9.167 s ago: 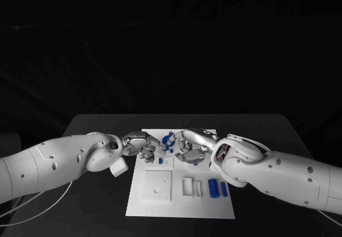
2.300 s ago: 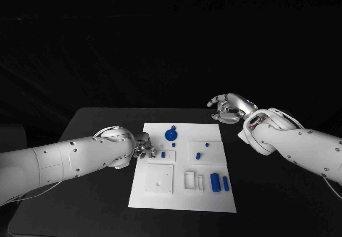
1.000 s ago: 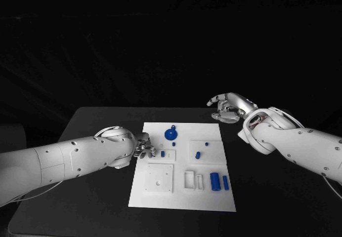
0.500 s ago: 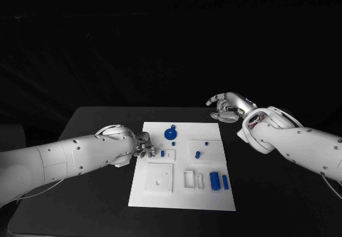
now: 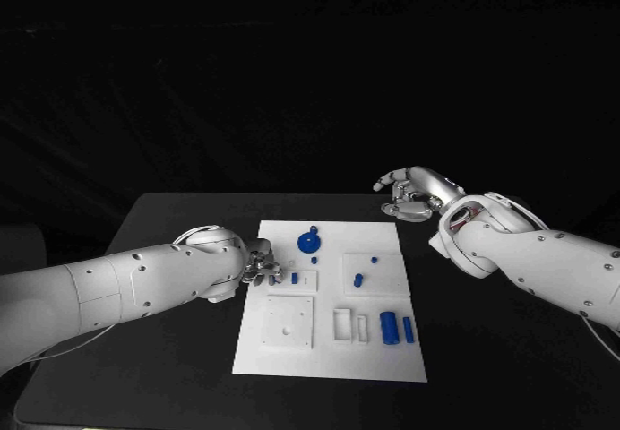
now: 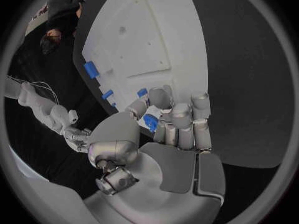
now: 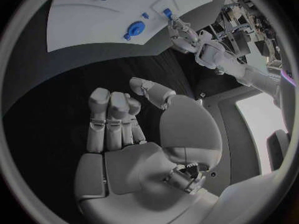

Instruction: Assemble the parts on the task board

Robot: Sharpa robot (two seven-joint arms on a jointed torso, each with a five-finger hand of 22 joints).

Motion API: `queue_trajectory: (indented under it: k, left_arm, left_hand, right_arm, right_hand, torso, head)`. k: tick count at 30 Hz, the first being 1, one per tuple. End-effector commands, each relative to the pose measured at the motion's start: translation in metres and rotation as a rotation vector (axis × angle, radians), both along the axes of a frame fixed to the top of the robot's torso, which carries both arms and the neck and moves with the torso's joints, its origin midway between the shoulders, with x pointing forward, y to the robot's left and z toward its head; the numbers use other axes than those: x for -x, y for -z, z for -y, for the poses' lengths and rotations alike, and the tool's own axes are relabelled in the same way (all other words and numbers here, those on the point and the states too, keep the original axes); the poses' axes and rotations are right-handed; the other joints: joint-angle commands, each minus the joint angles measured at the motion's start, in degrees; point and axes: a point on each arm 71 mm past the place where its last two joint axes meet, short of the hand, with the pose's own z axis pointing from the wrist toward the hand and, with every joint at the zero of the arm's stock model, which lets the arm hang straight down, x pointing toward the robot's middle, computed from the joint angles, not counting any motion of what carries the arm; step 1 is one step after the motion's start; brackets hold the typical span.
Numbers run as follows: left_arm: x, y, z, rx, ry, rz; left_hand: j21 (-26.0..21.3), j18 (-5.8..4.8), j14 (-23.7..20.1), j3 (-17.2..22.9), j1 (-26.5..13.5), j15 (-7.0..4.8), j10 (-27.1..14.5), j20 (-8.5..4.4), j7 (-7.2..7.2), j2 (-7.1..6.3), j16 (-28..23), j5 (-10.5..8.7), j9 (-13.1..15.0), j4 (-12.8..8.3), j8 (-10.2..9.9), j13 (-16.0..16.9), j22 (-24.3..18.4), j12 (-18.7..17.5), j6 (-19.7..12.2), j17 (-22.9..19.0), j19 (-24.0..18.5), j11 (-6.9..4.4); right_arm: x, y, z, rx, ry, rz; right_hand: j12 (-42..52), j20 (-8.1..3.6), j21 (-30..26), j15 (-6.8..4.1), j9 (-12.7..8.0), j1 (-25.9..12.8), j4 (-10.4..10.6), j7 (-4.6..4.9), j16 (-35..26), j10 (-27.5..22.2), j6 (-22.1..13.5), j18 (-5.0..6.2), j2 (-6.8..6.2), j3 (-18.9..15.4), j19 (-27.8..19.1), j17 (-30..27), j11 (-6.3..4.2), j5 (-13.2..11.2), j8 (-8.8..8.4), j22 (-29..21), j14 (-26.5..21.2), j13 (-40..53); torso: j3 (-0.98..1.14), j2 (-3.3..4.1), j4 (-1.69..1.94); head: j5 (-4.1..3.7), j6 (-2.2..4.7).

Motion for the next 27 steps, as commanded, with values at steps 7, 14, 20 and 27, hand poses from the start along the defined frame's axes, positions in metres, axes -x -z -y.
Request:
queue_trajectory:
  k: [7, 14, 20, 27]
  left_arm:
    - [0.0083, 0.0125, 0.0063, -0.014, 0.029, -0.047]
    - [0.0081, 0.0123, 0.0061, -0.012, 0.027, -0.044]
    - [0.0075, 0.0121, 0.0055, -0.011, 0.023, -0.039]
    - [0.0062, 0.0116, 0.0042, -0.01, 0.013, -0.03]
  left_hand:
    - [-0.28, 0.08, 1.49, -0.55, -0.44, -1.88, -0.25, -6.76, -3.39, -2.58, 0.01, -6.8, -0.45, 1.32, -0.75, -0.33, 0.35, 0.59, 6.26, -0.22, 0.72, -0.38]
    - [-0.4, 0.12, 1.52, -0.66, -0.66, -1.89, -0.29, -6.77, -3.37, -3.91, -0.01, -8.14, -0.61, 2.13, -1.03, -0.48, 0.31, 0.67, 6.47, -0.28, 0.81, -0.41]
    - [-0.54, 0.17, 1.53, -0.99, -1.35, -1.91, -0.31, -6.8, -3.4, -5.52, -0.06, -9.44, -0.73, 3.51, -1.28, -0.67, 0.28, 0.73, 6.69, -0.35, 0.9, -0.43]
    - [-0.64, 0.25, 1.53, -1.01, -1.58, -1.93, -0.34, -6.85, -3.41, -6.32, -0.08, -11.25, -0.77, 4.46, -1.5, -0.8, 0.29, 0.8, 6.74, -0.39, 0.92, -0.44]
  right_arm:
    - [0.0, 0.0001, -0.0014, 0.004, -0.013, -0.003]
    - [0.0001, 0.0001, -0.0016, 0.003, -0.013, -0.003]
    - [0.0002, 0.0001, -0.0016, 0.003, -0.014, -0.003]
    - [0.0003, 0.0, -0.0017, 0.003, -0.014, -0.003]
  right_hand:
    - [-0.28, -0.37, 0.37, 0.41, 0.07, 0.01, 0.13, 0.45, 0.29, 0.14, 0.07, 1.81, -0.34, 0.21, -0.08, -0.06, 0.39, 0.21, 0.35, 1.05, -0.13, 0.11]
    - [-0.29, -0.36, 0.37, 0.41, 0.07, 0.01, 0.13, 0.46, 0.3, 0.14, 0.06, 1.81, -0.33, 0.21, -0.08, -0.06, 0.4, 0.22, 0.35, 1.05, -0.13, 0.14]
    - [-0.31, -0.36, 0.37, 0.42, 0.07, 0.01, 0.13, 0.46, 0.3, 0.15, 0.06, 1.81, -0.33, 0.21, -0.09, -0.07, 0.41, 0.23, 0.35, 1.05, -0.13, 0.16]
    - [-0.32, -0.36, 0.38, 0.43, 0.06, 0.02, 0.13, 0.47, 0.3, 0.15, 0.05, 1.81, -0.32, 0.21, -0.1, -0.07, 0.41, 0.24, 0.35, 1.05, -0.14, 0.18]
  torso:
    - [0.02, -0.01, 0.02]
    - [0.01, 0.01, 0.01]
    - [0.0, 0.0, 0.0]
    - [0.03, -0.01, -0.01]
  head:
    - [-0.07, -0.07]
    - [-0.04, -0.08]
    - [-0.1, -0.1]
    - [-0.1, 0.03]
